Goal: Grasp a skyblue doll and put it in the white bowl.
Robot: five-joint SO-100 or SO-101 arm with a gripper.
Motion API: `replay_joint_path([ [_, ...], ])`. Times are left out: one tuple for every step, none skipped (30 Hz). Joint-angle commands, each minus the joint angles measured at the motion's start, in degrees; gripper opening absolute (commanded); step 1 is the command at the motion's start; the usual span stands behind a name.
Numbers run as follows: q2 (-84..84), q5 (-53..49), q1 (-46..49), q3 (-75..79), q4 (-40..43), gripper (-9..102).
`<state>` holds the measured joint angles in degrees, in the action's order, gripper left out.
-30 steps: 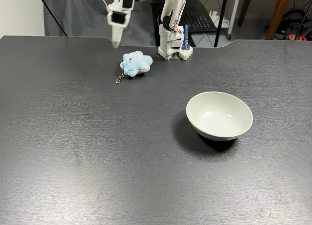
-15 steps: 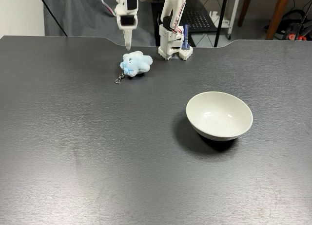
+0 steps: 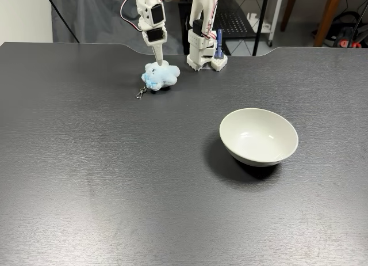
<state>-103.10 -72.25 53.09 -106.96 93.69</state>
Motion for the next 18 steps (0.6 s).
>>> replay_joint_path([
  [-0.4, -0.7, -4.7, 2.6, 6.0, 20],
  [-0.4, -0.5, -6.3, 2.6, 7.8, 23],
  [-0.4, -0.5, -7.6, 2.5, 8.6, 26],
  [-0.4, -0.2, -8.5, 2.5, 8.3, 29],
  [-0.4, 0.1, -9.1, 2.7, 8.0, 32],
  [-0.4, 0.1, -9.2, 2.7, 7.9, 35],
  [-0.4, 0.1, -9.1, 2.7, 7.9, 38],
  [-0.4, 0.2, -9.0, 2.7, 7.8, 41],
  [-0.4, 0.2, -8.8, 2.7, 7.8, 43],
  [-0.4, 0.2, -8.7, 2.9, 7.8, 44],
  [-0.4, 0.2, -8.6, 3.1, 7.8, 45],
  [-0.4, 0.2, -8.3, 3.3, 7.7, 45],
  [-0.4, 0.2, -7.7, 3.5, 7.7, 45],
  [-0.4, 0.0, -6.9, 3.6, 7.7, 45],
  [-0.4, -0.5, -6.2, 3.6, 7.7, 45],
  [-0.4, -0.6, -5.3, 3.6, 7.7, 45],
  [-0.4, -0.6, -4.2, 3.6, 7.7, 45],
  [-0.4, -0.6, -2.9, 3.6, 7.7, 45],
])
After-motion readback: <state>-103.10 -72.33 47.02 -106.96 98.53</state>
